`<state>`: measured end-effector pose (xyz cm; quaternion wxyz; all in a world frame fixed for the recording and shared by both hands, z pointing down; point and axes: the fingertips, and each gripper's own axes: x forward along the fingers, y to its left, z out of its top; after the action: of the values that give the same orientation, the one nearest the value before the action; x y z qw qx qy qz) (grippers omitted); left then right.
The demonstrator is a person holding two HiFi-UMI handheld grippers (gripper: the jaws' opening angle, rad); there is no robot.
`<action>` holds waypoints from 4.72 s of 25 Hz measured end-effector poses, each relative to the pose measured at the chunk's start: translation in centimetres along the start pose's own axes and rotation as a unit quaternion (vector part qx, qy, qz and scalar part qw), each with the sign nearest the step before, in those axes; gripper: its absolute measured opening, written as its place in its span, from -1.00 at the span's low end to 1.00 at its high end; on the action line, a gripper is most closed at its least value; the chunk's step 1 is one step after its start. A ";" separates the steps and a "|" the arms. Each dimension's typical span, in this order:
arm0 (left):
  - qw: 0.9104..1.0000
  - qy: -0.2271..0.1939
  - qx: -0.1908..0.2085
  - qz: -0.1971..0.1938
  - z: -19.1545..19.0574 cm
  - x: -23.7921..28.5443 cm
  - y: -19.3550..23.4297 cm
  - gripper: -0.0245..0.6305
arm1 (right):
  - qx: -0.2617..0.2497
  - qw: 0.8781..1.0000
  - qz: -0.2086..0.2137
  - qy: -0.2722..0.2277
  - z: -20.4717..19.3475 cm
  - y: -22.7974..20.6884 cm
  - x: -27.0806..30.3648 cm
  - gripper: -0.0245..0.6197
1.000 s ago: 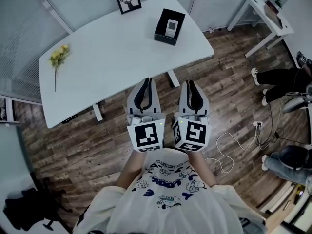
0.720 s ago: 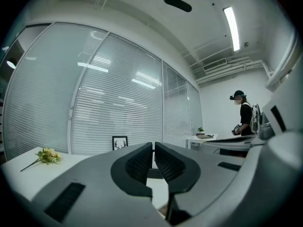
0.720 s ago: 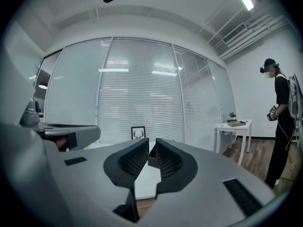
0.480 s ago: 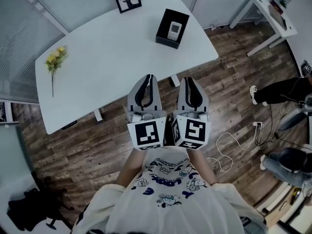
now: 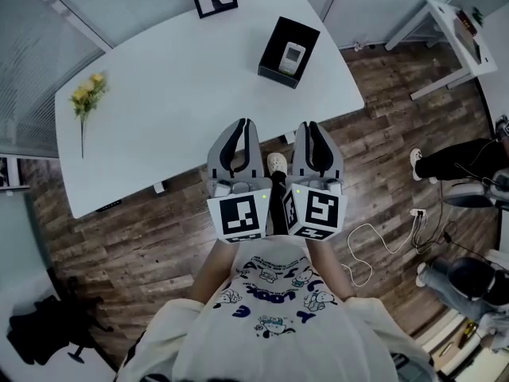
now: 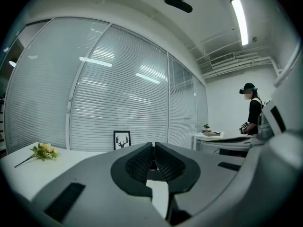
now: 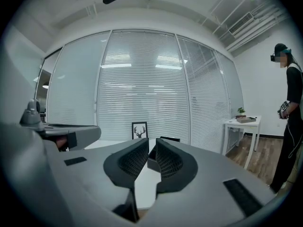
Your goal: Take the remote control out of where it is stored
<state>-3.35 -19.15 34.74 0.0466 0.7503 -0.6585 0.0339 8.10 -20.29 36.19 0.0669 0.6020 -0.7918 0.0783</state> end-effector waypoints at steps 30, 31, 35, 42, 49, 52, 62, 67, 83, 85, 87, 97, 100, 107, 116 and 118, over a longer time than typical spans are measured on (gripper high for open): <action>0.996 0.057 -0.009 0.075 -1.0 20.5 1.0 -0.84 | -0.003 0.994 0.084 0.072 0.2 -7.2 22.0 -0.73; 0.995 0.061 -0.010 0.077 -1.3 21.0 1.1 -0.84 | -0.004 0.993 0.087 0.077 -0.1 -7.3 22.5 -0.72; 0.994 0.071 -0.015 0.086 -2.1 22.6 1.5 -0.84 | -0.005 0.990 0.101 0.093 -1.1 -7.5 24.2 -0.57; 0.992 0.085 -0.027 0.087 -3.6 24.8 1.6 -0.84 | -0.013 0.985 0.123 0.122 -3.1 -7.5 26.1 -0.44; 0.990 0.094 -0.036 0.097 -4.8 26.5 2.3 -0.84 | -0.016 0.978 0.143 0.149 -4.9 -7.6 27.4 -0.41; 0.990 0.095 -0.038 0.100 -5.2 26.9 2.6 -0.84 | -0.022 0.977 0.156 0.146 -5.0 -7.2 27.8 -0.38; 0.987 0.113 -0.043 0.108 -6.9 27.3 3.1 -0.84 | -0.019 0.970 0.186 0.158 -6.4 -6.3 28.4 -0.35; 0.986 0.117 -0.044 0.113 -7.4 27.3 3.5 -0.84 | -0.023 0.966 0.196 0.166 -7.1 -5.8 28.7 -0.35; 0.983 0.130 -0.043 0.125 -8.3 27.0 4.0 -0.84 | -0.023 0.949 0.251 0.192 -8.9 -4.6 29.5 -0.40; 0.982 0.131 -0.045 0.127 -8.3 26.9 4.3 -0.84 | -0.032 0.946 0.260 0.191 -8.9 -4.4 29.5 -0.41; 0.982 0.131 -0.043 0.127 -8.4 26.8 4.4 -0.84 | -0.041 0.944 0.267 0.189 -8.9 -4.2 29.3 -0.42; 0.984 0.120 -0.041 0.127 -7.6 26.4 4.8 -0.84 | -0.063 0.945 0.267 0.181 -8.0 -3.6 28.6 -0.66; 0.984 0.117 -0.042 0.129 -7.2 26.0 4.8 -0.84 | -0.070 0.946 0.265 0.172 -7.4 -3.6 28.3 -0.66; 0.986 0.101 -0.034 0.125 -5.5 24.9 4.4 -0.84 | -0.075 0.951 0.260 0.150 -5.0 -3.5 27.1 -0.67; 0.989 0.077 -0.028 0.119 -3.1 23.2 3.7 -0.84 | -0.065 0.958 0.253 0.114 -1.2 -3.2 25.2 -0.67; 0.990 0.073 -0.025 0.119 -2.7 22.7 3.7 -0.84 | -0.063 0.960 0.252 0.106 -0.7 -3.0 24.8 -0.67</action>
<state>-4.07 -41.73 40.02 0.1088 0.6609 -0.7384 0.0778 4.41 -44.37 41.96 0.1669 0.3654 -0.9096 0.1057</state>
